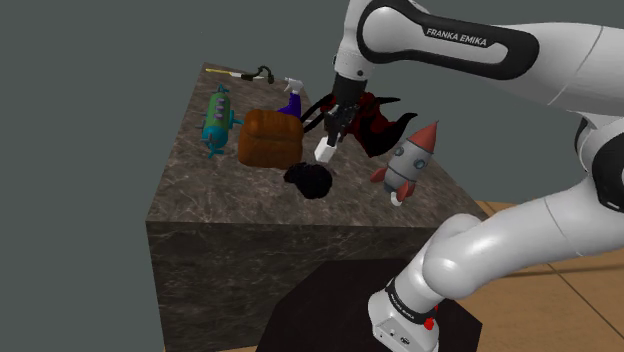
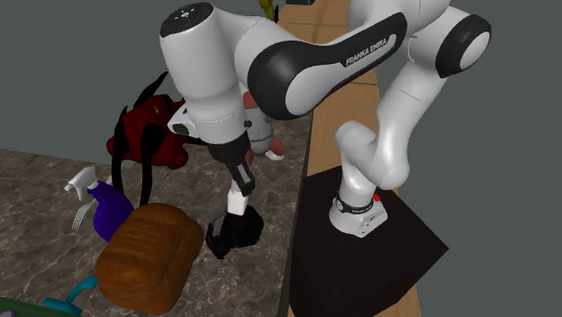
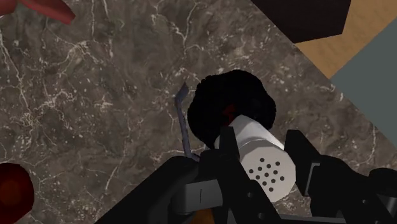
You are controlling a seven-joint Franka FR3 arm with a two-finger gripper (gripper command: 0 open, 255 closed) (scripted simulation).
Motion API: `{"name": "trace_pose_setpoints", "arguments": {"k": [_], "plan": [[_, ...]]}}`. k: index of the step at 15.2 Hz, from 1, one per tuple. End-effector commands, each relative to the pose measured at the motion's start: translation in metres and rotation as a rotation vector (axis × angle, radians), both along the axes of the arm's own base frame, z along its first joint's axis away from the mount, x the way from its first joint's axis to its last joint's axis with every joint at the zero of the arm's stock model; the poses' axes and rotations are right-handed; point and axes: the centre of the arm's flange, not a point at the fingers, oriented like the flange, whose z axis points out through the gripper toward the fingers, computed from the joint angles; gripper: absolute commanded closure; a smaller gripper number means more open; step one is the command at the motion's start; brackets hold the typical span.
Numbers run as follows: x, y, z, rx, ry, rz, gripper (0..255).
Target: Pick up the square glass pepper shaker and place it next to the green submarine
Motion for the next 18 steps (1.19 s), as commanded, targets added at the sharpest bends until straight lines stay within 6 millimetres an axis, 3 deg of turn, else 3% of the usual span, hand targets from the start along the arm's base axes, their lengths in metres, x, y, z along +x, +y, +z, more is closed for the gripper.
{"name": "trace_pose_setpoints", "arguments": {"k": [1, 18], "plan": [[0.019, 0.018, -0.004, 0.001, 0.000, -0.001, 255], [0.180, 0.174, -0.004, 0.001, 0.000, -0.001, 255]]}}
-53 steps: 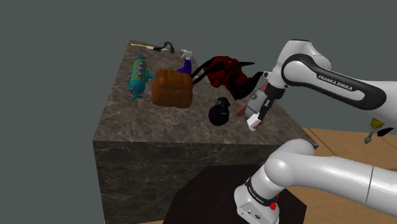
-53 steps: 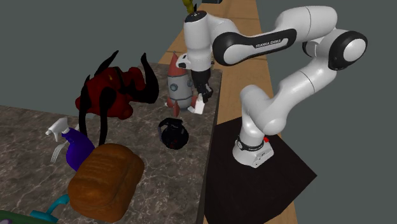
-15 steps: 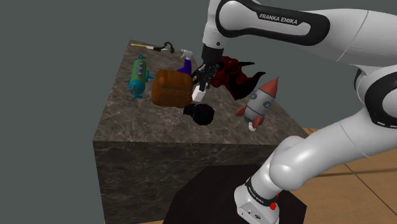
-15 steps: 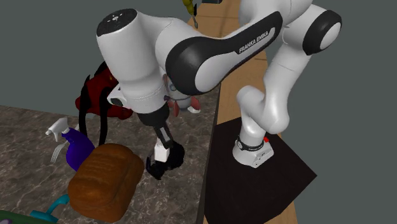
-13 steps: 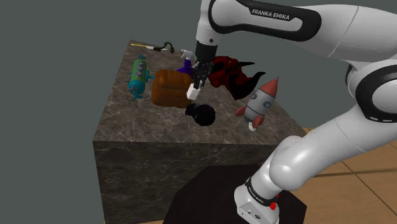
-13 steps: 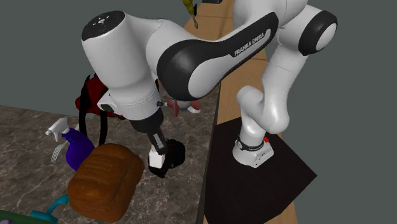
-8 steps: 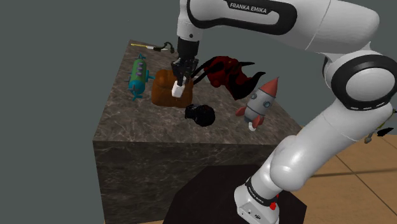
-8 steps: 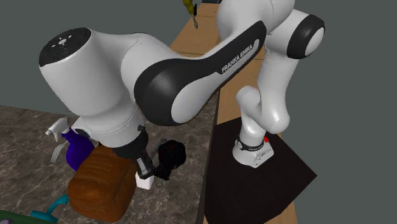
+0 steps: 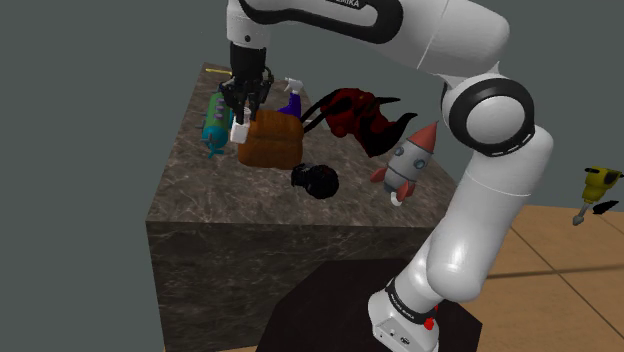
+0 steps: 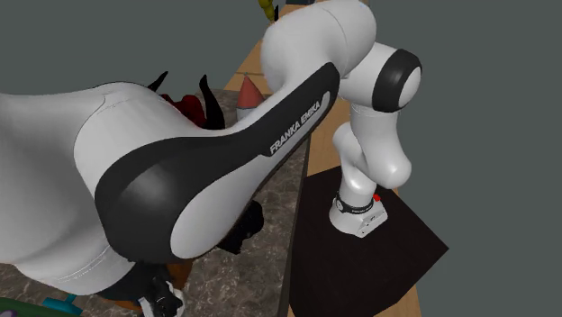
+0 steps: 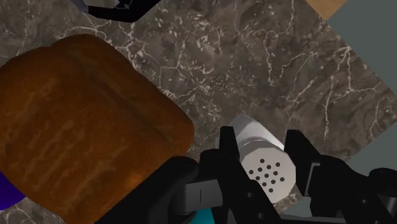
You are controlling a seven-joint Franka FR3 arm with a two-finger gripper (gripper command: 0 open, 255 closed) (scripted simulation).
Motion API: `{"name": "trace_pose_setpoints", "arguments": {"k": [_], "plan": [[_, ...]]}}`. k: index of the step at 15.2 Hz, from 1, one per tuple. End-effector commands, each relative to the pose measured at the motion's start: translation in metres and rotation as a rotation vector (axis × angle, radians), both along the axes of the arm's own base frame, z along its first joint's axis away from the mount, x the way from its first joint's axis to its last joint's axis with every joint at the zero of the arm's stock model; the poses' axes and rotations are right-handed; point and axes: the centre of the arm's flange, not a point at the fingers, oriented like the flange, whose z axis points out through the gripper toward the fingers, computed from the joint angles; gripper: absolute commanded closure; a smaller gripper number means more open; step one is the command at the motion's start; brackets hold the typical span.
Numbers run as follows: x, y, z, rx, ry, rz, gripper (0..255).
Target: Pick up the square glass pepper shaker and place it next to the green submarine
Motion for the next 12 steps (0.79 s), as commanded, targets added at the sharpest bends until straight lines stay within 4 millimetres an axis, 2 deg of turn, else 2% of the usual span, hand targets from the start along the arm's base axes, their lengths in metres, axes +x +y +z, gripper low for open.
{"name": "trace_pose_setpoints", "arguments": {"k": [1, 12], "plan": [[0.021, 0.021, -0.001, 0.000, 0.000, -0.002, 255], [0.021, 0.021, -0.059, 0.000, 0.000, -0.002, 255]]}}
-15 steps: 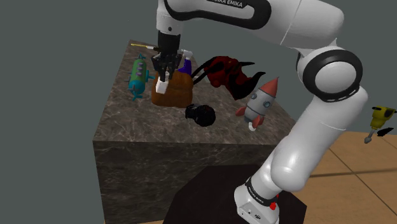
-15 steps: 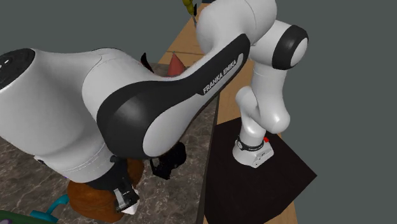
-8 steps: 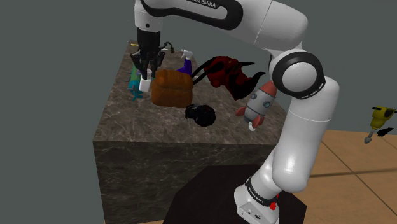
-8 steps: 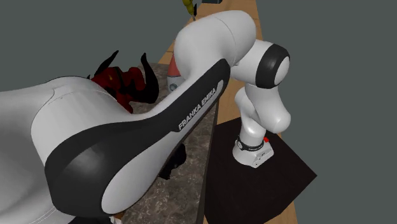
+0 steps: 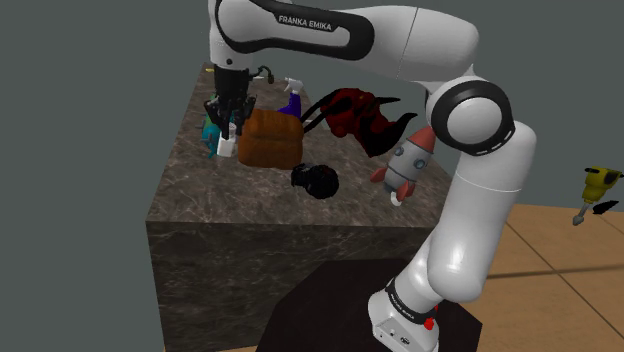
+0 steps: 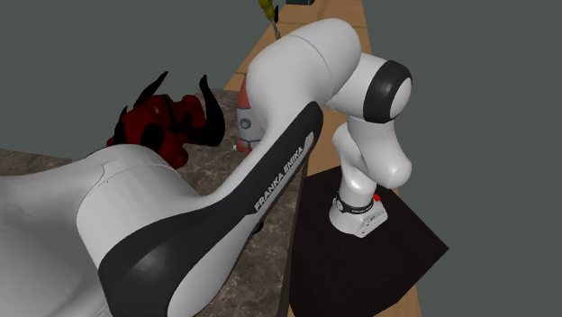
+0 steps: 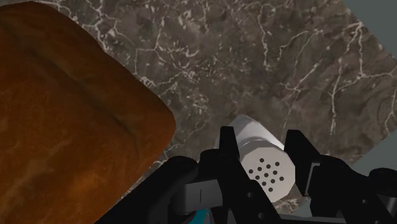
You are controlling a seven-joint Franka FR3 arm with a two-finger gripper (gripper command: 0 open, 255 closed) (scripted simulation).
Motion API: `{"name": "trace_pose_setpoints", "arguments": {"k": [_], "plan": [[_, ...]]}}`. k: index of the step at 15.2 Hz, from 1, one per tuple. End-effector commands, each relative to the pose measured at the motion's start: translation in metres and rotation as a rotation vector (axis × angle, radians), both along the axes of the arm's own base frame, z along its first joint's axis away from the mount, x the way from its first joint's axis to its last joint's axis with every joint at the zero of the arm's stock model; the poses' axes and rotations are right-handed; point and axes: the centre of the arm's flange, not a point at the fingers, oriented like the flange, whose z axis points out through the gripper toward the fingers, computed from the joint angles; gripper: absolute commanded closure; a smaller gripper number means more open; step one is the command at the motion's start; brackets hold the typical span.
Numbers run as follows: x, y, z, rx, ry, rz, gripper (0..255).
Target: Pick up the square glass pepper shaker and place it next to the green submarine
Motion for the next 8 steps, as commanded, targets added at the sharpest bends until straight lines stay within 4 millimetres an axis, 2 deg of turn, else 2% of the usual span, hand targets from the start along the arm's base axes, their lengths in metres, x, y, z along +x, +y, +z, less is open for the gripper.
{"name": "trace_pose_setpoints", "arguments": {"k": [1, 8], "plan": [[0.000, 0.000, -0.011, 0.000, -0.001, 0.000, 255], [0.000, 0.000, -0.048, 0.000, -0.001, 0.000, 255]]}}
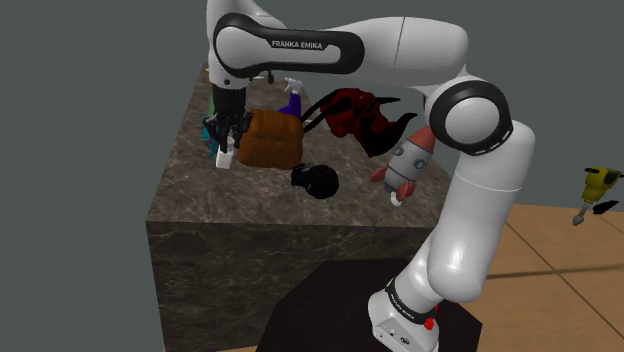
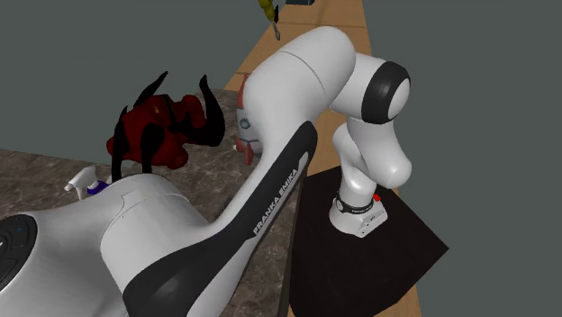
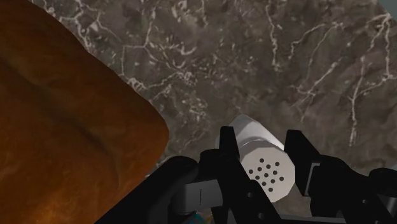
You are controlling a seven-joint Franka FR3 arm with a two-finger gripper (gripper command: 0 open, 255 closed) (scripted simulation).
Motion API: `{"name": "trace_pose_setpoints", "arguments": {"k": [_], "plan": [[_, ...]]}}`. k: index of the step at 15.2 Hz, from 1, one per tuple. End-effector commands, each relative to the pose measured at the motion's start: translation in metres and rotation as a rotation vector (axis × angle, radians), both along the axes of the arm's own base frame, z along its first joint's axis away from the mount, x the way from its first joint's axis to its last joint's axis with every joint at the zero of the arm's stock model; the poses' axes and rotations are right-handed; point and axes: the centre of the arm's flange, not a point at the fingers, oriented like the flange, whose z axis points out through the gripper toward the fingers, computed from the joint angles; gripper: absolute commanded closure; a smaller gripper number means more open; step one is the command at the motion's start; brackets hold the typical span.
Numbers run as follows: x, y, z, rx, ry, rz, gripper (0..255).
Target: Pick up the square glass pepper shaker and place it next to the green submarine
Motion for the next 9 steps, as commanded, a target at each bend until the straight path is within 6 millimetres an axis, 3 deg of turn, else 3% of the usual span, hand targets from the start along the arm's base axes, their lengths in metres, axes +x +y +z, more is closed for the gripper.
{"name": "trace_pose_setpoints", "arguments": {"k": [1, 9], "plan": [[-0.002, 0.000, -0.010, 0.000, 0.000, 0.000, 255], [-0.002, 0.000, -0.052, 0.000, 0.000, 0.000, 255]]}}
